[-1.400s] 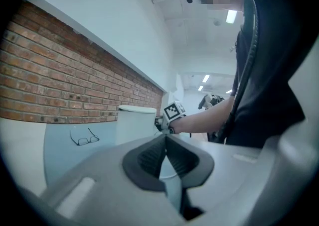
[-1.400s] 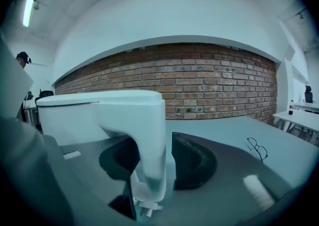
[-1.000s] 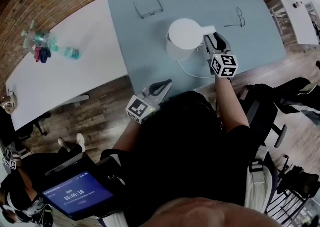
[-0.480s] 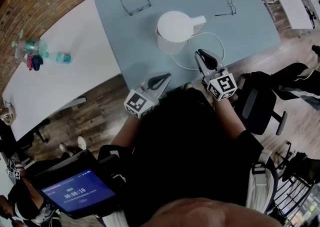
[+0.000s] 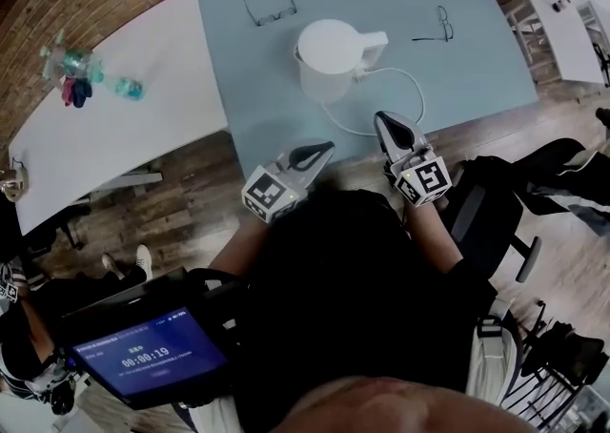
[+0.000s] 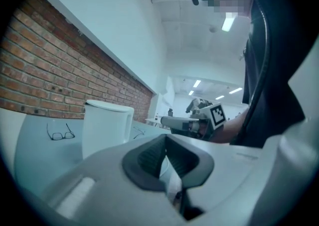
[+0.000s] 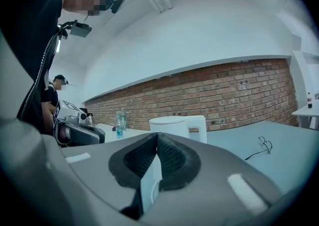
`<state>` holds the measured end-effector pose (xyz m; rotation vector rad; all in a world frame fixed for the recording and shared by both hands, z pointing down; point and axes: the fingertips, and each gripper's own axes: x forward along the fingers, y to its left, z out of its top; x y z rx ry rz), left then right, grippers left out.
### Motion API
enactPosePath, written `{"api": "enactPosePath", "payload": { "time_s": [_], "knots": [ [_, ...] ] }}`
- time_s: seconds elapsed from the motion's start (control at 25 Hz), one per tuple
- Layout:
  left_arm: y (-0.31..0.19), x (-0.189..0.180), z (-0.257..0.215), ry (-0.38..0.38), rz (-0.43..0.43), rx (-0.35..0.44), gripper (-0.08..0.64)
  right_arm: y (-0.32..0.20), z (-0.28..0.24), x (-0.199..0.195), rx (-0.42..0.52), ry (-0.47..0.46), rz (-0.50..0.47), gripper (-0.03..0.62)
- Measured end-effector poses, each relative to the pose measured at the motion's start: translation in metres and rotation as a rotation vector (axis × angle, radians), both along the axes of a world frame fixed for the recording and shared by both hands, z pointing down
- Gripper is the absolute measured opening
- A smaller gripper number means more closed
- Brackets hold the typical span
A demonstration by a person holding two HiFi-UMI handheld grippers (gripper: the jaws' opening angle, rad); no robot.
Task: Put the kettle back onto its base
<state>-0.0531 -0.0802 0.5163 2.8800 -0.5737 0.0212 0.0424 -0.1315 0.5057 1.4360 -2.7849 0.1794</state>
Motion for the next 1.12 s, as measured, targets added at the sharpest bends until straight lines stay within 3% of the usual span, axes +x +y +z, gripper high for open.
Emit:
{"api": "enactPosePath", "payload": {
  "time_s": [0.52, 0.8, 1.12],
  "knots": [
    [0.085, 0.062, -0.008, 0.012, -0.053, -0.008, 0.002, 0.098, -0.008, 0.023, 0.026, 0.072, -0.218, 0.005],
    [0.151, 0.085, 0.001, -0.055, -0.085, 0.040, 0.002, 0.171, 0.001, 0.036, 0.026, 0.073, -0.326, 0.005],
    [0.190, 0.087, 0.000, -0.099, -0.110, 0.058, 0.002, 0.213, -0.005, 0.033, 0.072, 0.063, -0.393, 0.005]
  ]
}}
